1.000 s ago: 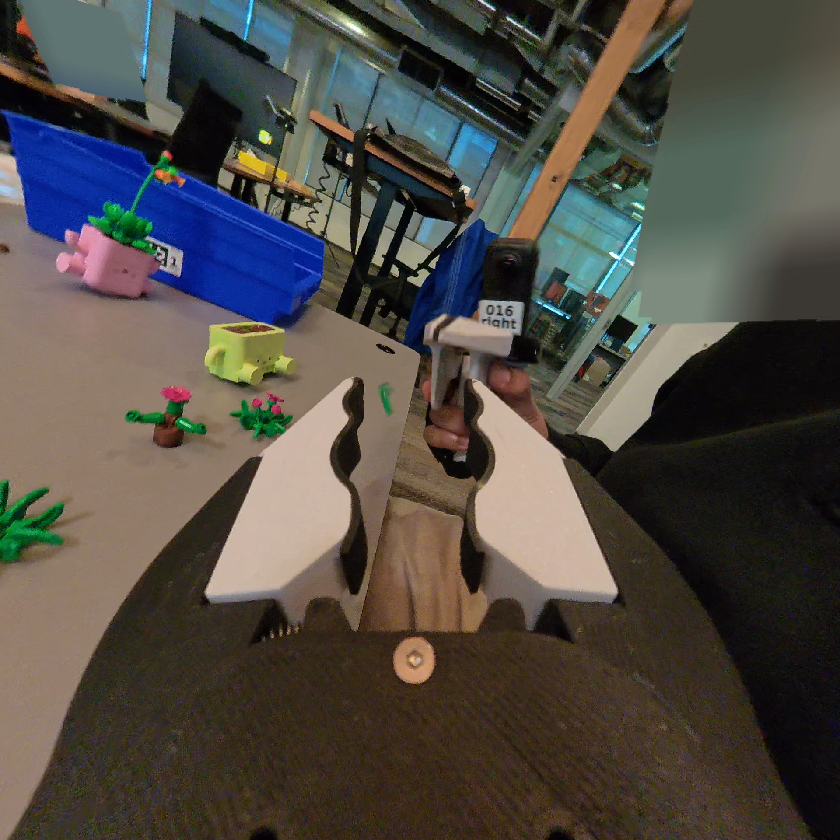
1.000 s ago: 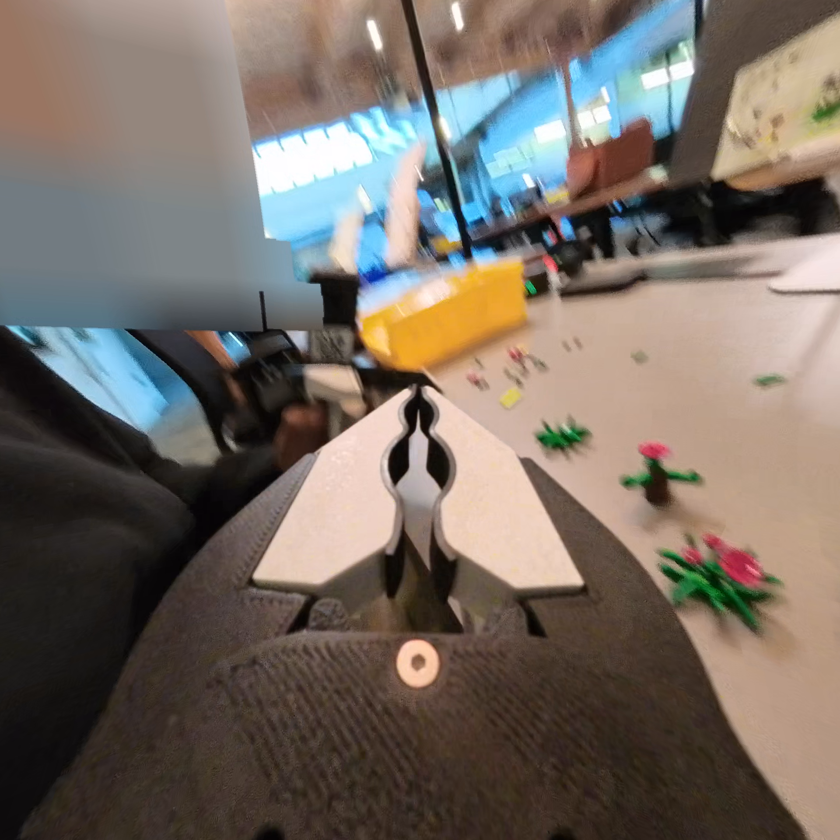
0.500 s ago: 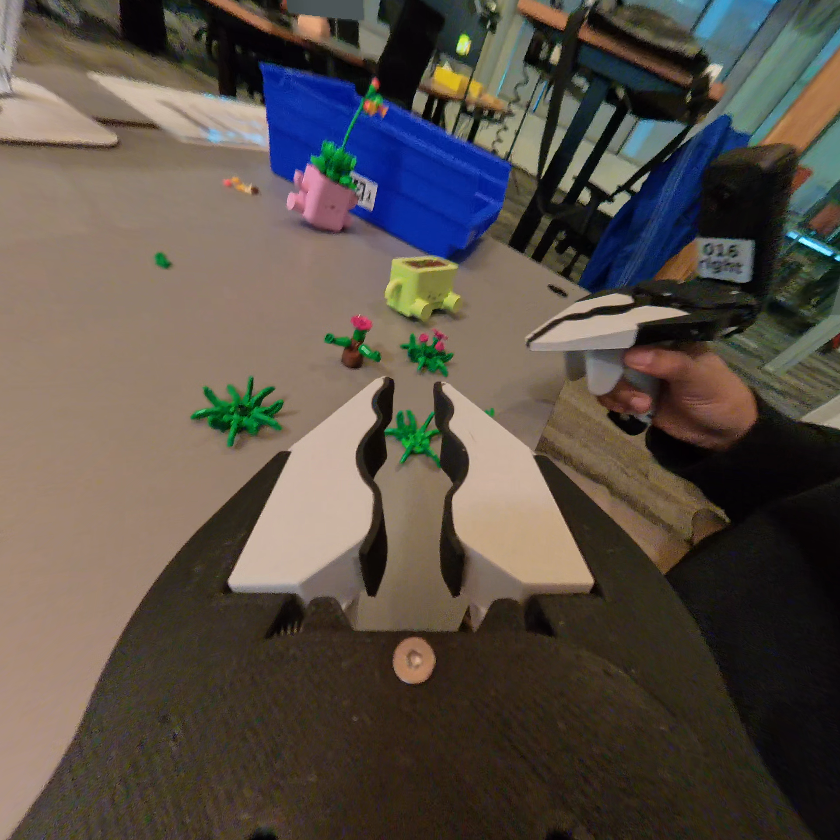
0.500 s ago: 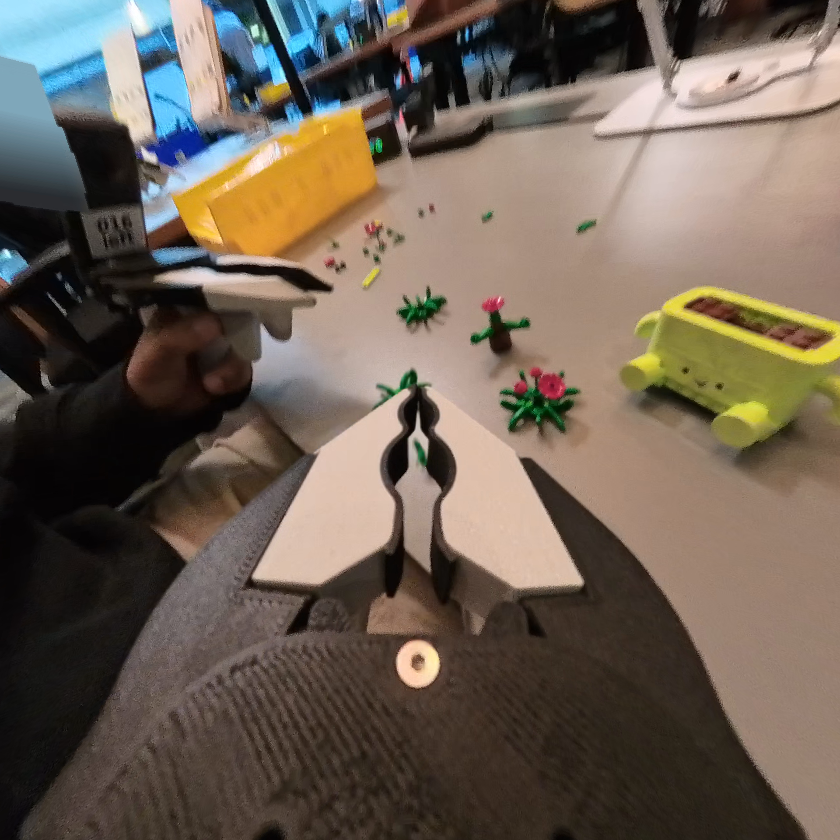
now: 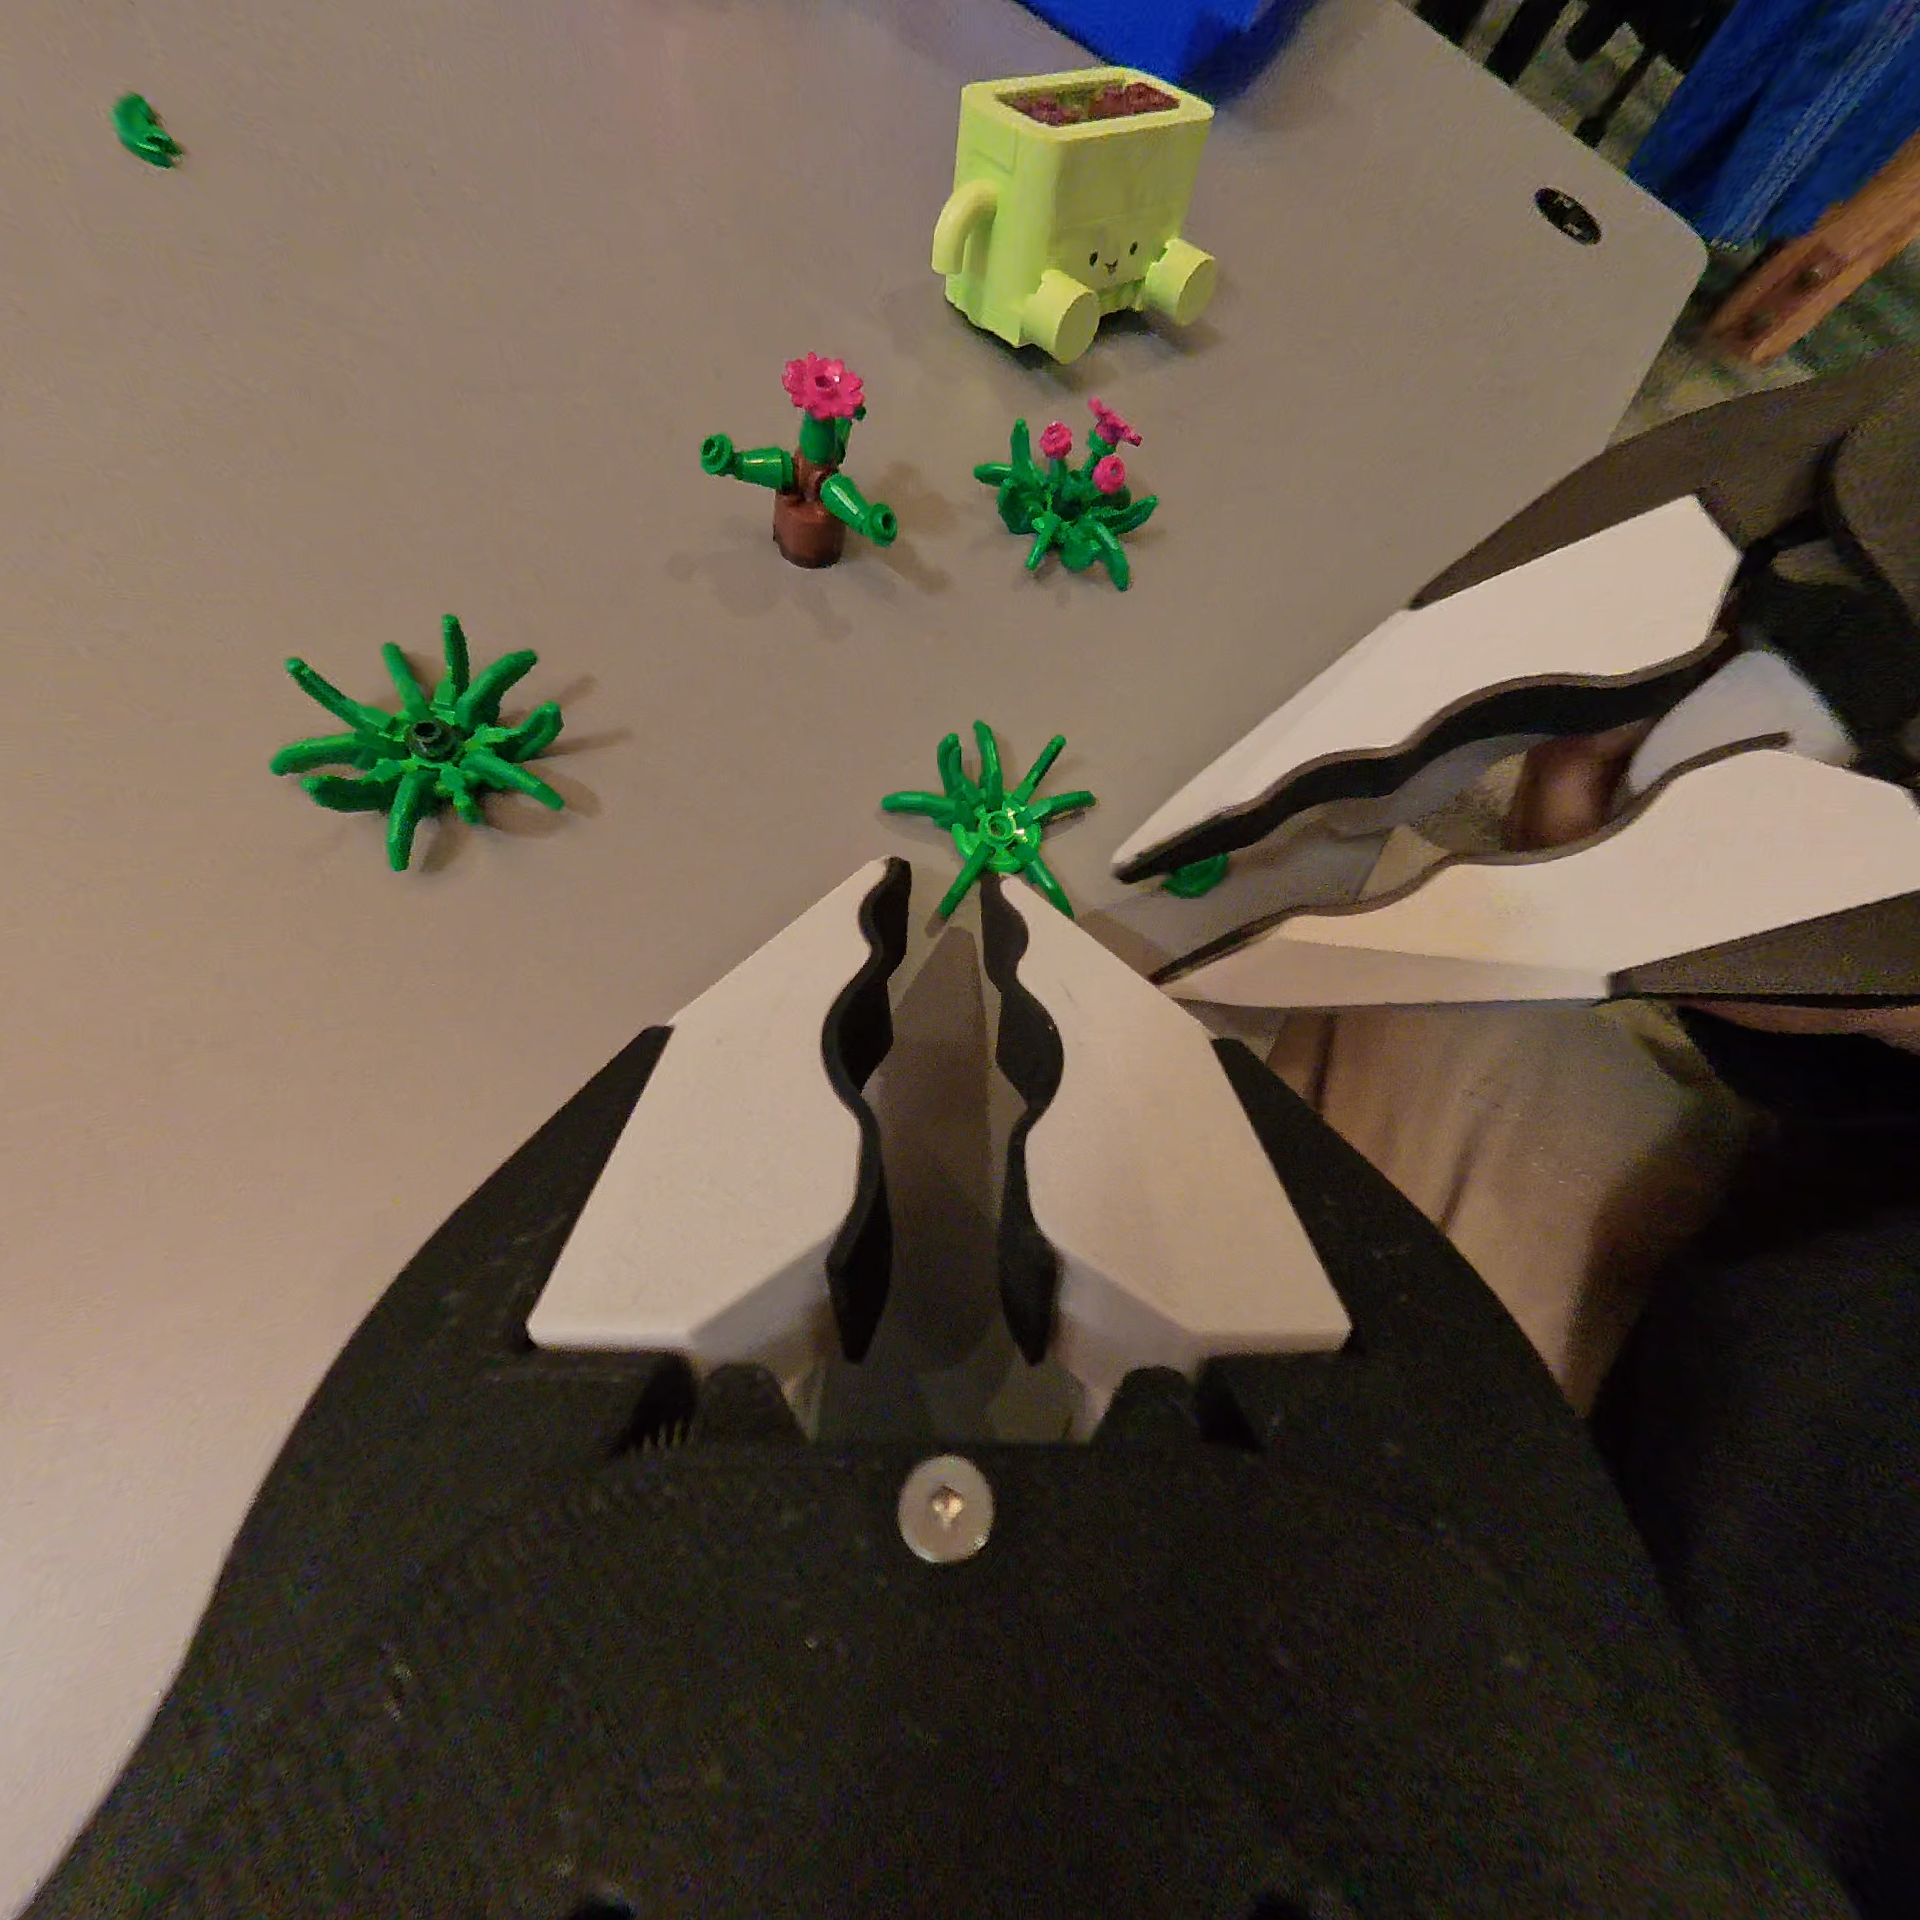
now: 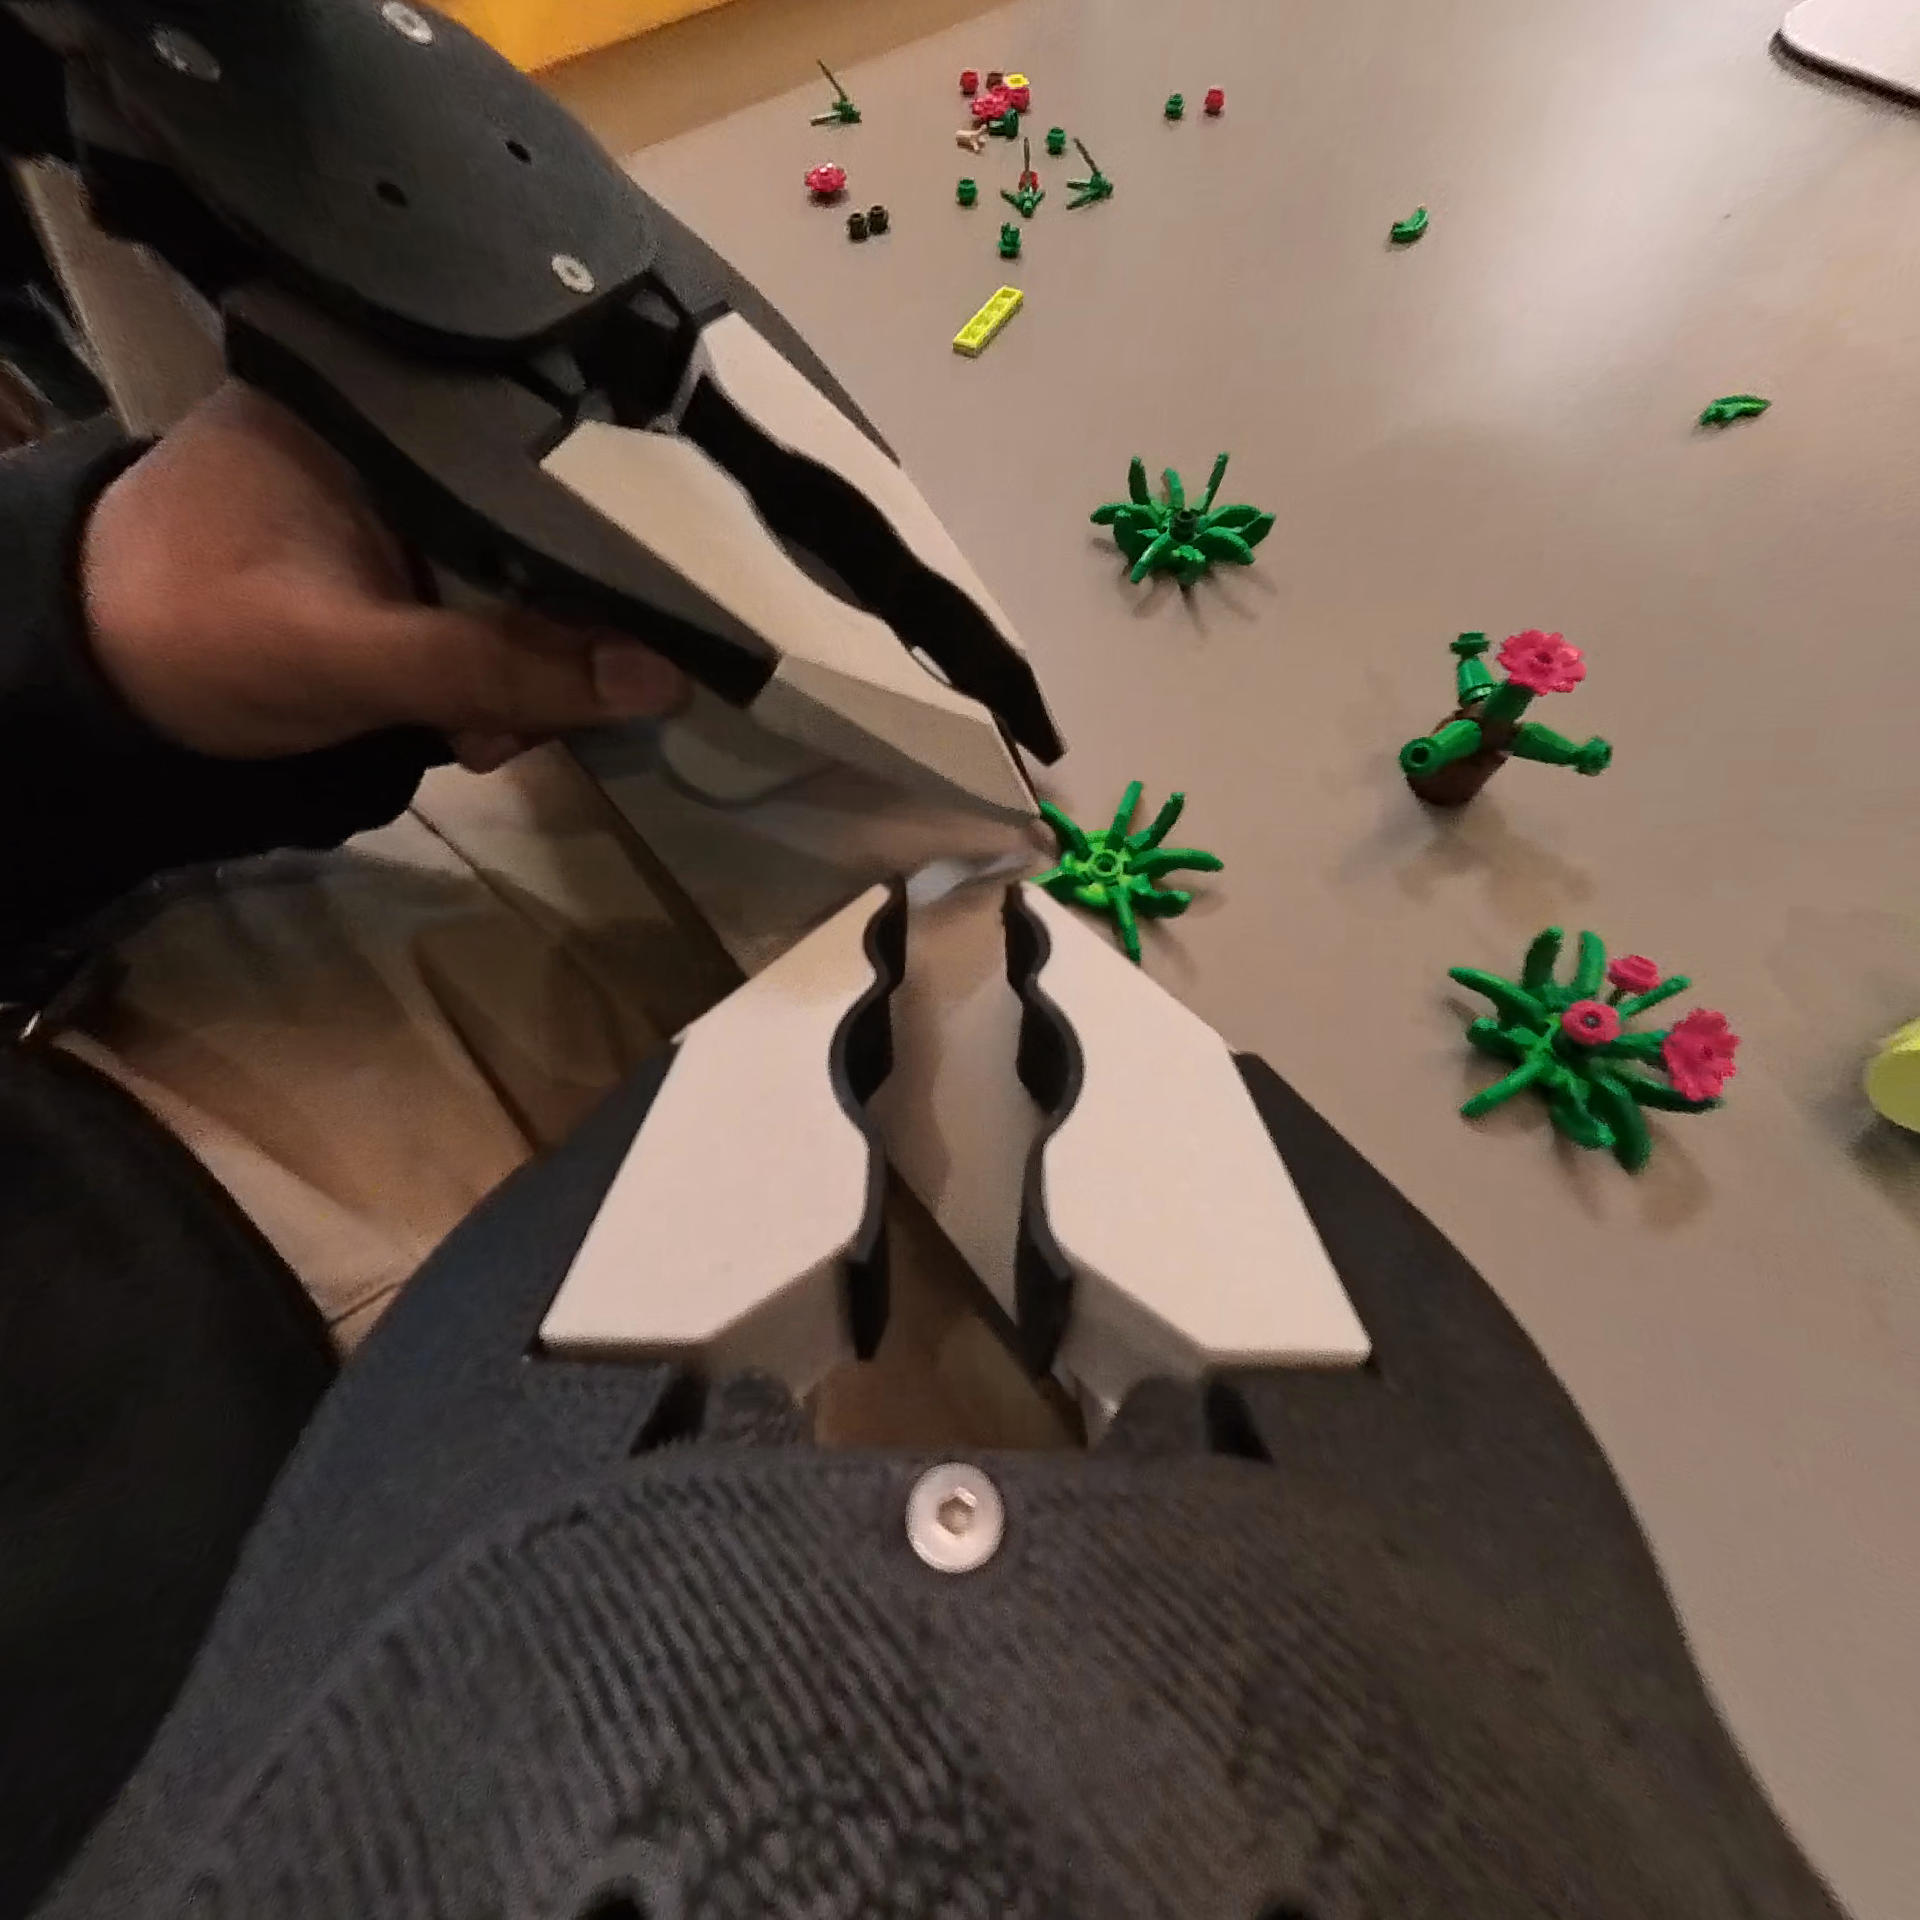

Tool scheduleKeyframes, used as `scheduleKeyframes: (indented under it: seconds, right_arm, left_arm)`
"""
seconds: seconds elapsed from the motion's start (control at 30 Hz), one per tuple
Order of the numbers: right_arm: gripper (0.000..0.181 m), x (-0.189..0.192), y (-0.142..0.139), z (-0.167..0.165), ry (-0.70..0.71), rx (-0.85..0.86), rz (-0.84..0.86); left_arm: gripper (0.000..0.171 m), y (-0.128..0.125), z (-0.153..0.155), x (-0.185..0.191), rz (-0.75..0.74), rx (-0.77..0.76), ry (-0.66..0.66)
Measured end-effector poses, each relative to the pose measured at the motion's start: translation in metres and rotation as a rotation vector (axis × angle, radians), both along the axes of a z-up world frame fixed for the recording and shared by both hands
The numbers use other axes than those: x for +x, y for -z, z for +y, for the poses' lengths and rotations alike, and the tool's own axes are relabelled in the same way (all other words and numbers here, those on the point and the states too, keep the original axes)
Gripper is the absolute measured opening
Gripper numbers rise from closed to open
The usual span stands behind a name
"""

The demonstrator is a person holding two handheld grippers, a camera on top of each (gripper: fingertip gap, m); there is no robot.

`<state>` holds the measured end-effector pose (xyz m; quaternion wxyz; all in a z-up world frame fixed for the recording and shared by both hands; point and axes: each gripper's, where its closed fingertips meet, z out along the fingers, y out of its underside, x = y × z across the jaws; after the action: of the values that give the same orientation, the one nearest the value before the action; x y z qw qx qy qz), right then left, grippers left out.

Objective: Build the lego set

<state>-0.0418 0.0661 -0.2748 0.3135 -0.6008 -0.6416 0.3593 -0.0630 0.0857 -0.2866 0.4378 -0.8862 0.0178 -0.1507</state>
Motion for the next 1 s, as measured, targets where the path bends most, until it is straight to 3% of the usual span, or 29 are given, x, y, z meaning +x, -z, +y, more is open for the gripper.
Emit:
scheduleKeyframes:
  seconds: [0.27,0.5,0.6,0.73,0.8,0.87,1.0]
  right_arm:
    - [0.013,-0.005,0.017,0.017,0.058,0.033,-0.100]
    - [0.001,-0.002,0.016,0.025,0.057,0.038,-0.089]
    - [0.001,-0.001,0.003,0.032,0.068,0.100,-0.013]
    - [0.001,0.001,-0.028,0.035,0.077,0.216,0.151]
    - [0.001,0.001,-0.040,0.032,0.082,0.266,0.206]
    - [0.001,0.000,-0.047,0.028,0.088,0.334,0.235]
    - [0.001,-0.002,-0.054,0.020,0.079,0.439,0.248]
  left_arm:
    - [0.002,-0.001,-0.004,0.015,-0.054,-0.005,0.093]
    - [0.004,-0.012,-0.005,0.019,-0.125,0.050,0.116]
    - [0.008,-0.031,-0.006,0.017,-0.274,0.139,0.100]
    - [0.026,-0.063,-0.008,0.017,-0.752,0.223,0.106]
    - [0.033,-0.067,-0.006,0.017,-0.948,0.222,0.084]
    - [0.034,-0.071,-0.005,0.017,-1.037,0.236,0.072]
    - [0.027,-0.073,-0.004,0.014,-1.026,0.265,0.043]
